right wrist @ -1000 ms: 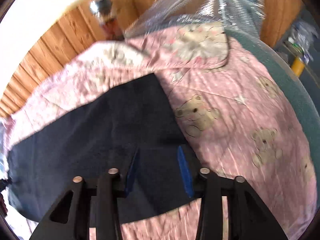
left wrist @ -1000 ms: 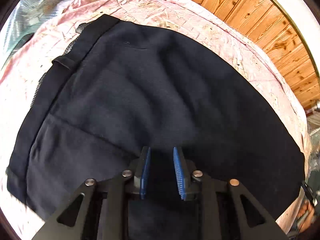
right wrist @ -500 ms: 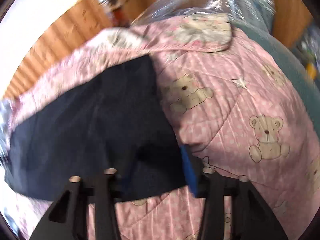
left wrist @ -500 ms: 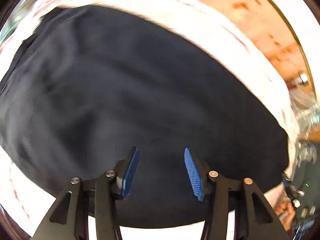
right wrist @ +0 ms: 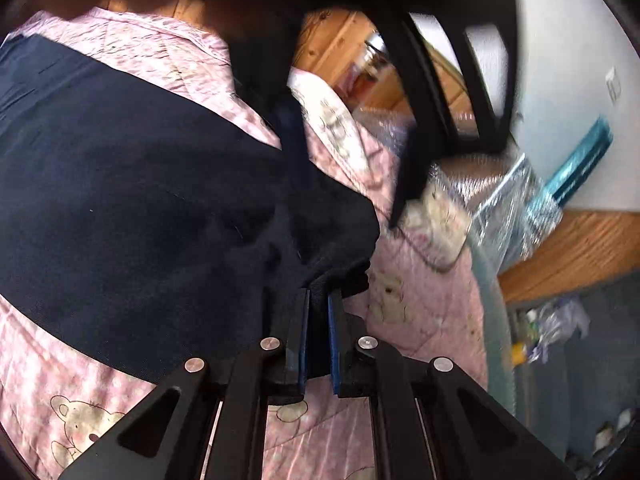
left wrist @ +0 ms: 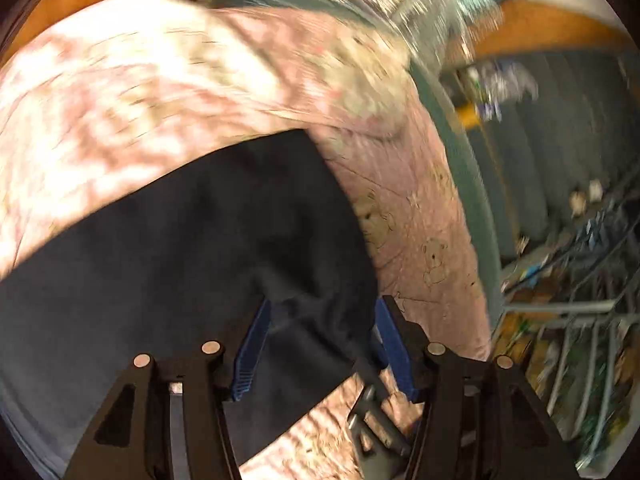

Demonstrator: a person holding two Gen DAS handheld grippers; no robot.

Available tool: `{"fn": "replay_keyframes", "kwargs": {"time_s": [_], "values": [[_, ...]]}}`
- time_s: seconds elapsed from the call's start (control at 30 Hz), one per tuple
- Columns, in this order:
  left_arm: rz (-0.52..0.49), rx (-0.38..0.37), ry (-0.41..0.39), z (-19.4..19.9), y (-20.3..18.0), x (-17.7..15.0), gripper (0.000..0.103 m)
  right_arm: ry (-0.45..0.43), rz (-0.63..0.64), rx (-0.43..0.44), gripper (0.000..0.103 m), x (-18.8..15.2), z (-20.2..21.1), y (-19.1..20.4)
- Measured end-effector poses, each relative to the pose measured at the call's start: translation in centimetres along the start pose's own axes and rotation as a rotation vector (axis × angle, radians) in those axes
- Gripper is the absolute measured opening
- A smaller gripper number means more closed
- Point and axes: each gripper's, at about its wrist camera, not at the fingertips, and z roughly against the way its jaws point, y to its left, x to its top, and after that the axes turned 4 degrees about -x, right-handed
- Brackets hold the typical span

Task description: Fold clothes

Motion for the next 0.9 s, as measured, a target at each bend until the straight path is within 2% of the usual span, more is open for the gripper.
{"fn": "replay_keyframes", "kwargs": {"time_s": [0.1, 0.2, 0.33, 0.37, 0.4, 0.43, 0.47, 0.57, 0.63, 0.7, 0.8, 0.87, 0.9], "values": [[-0.040, 0.011, 0.092, -2.8, -1.8, 1.4, 0.058, -0.031, 0.046, -0.011, 0.007, 0.3, 0.4, 0.7], [-0.089, 0.024, 0.151, -3.8, -2.8, 1.3, 0.058, -0.049, 0.059, -0.004, 0.007, 0.5, 0.5, 1.0], [-0.166, 0.130, 0.254, -6.3, -4.4, 0.0, 0.059, -0.053, 0.055, 0.026, 0.007, 0.4, 0.5, 1.1], [-0.198, 0.159, 0.259, -6.7, -4.6, -0.2, 0.058, -0.051, 0.042, 0.038, 0.008, 0.3, 0.5, 0.9], [-0.236, 0.192, 0.247, -7.0, -4.6, -0.3, 0.037, -0.047, 0.019, 0.055, 0.011, 0.1, 0.5, 0.5], [-0.267, 0.221, 0.228, -6.8, -4.5, -0.5, 0.009, -0.051, -0.015, 0.077, 0.020, -0.1, 0.9, -0.2], [-0.267, 0.212, 0.193, -5.9, -4.1, -0.6, 0.009, -0.059, -0.056, 0.105, 0.023, -0.3, 1.5, -1.1], [-0.173, 0.095, 0.047, -0.5, -1.7, -1.5, 0.008, -0.062, -0.198, 0.225, 0.031, -1.1, 4.0, -4.4], [-0.065, 0.031, -0.042, 3.4, 1.5, -2.8, 0.008, -0.057, -0.273, 0.334, 0.033, -1.5, 5.3, -5.9], [0.052, 0.020, -0.098, 6.1, 5.8, -5.0, 0.008, -0.045, -0.298, 0.437, 0.033, -1.4, 5.6, -6.1], [0.213, 0.005, -0.154, 7.5, 11.9, -8.3, 0.008, -0.018, -0.361, 0.596, 0.033, -0.4, 4.7, -5.5], [0.254, -0.014, -0.185, 7.4, 13.4, -9.7, 0.008, 0.025, -0.411, 0.670, 0.033, 0.7, 3.7, -4.2], [0.264, -0.027, -0.202, 7.1, 13.6, -10.2, 0.008, 0.042, -0.418, 0.675, 0.033, 1.3, 3.0, -3.9]]}}
